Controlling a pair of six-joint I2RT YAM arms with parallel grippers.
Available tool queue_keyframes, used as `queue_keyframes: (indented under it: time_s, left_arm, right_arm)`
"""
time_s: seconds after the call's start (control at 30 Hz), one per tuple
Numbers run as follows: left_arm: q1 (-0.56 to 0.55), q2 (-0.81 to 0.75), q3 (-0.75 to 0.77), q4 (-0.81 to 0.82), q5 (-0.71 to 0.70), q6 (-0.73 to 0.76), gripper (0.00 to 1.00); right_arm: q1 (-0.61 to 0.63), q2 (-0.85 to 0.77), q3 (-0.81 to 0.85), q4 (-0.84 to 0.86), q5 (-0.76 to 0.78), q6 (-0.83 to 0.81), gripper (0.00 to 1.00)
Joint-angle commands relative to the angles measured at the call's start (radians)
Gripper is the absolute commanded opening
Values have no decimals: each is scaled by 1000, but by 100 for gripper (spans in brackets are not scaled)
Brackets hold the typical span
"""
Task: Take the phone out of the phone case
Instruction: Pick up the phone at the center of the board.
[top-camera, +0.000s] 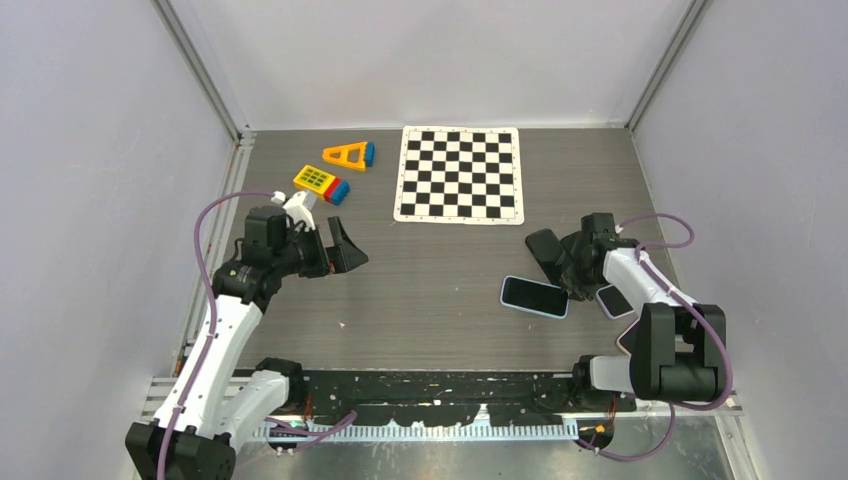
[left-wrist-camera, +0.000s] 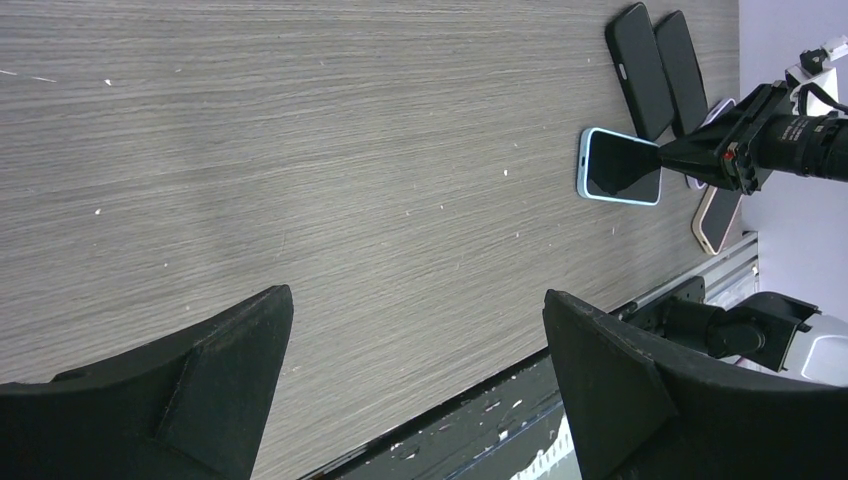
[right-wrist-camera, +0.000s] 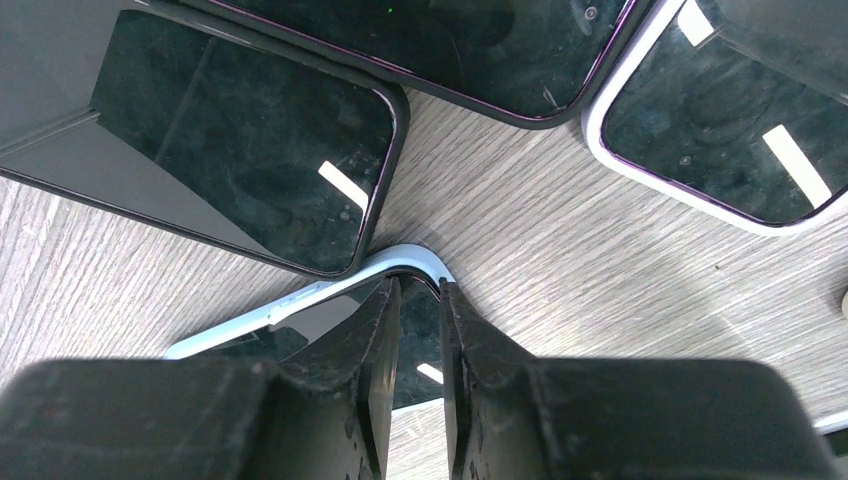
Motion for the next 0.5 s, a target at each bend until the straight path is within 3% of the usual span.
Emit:
queue_keyframes:
  time_s: [0.0, 0.3, 0.37, 0.47]
  left_arm:
    - [4, -6, 27, 16, -7, 15, 100]
    - [3, -10, 33, 2, -36, 18, 100]
    - [2, -10, 34, -1, -38, 19, 100]
    - [0, -7, 35, -2, -40, 19, 100]
  right_arm:
    - [0, 110, -45, -12, 22, 52, 24]
    - [0, 151, -37, -28, 75, 95, 24]
    - [0, 114, -12, -54, 113, 99, 29]
    - [0, 66, 24, -76, 144, 86, 48]
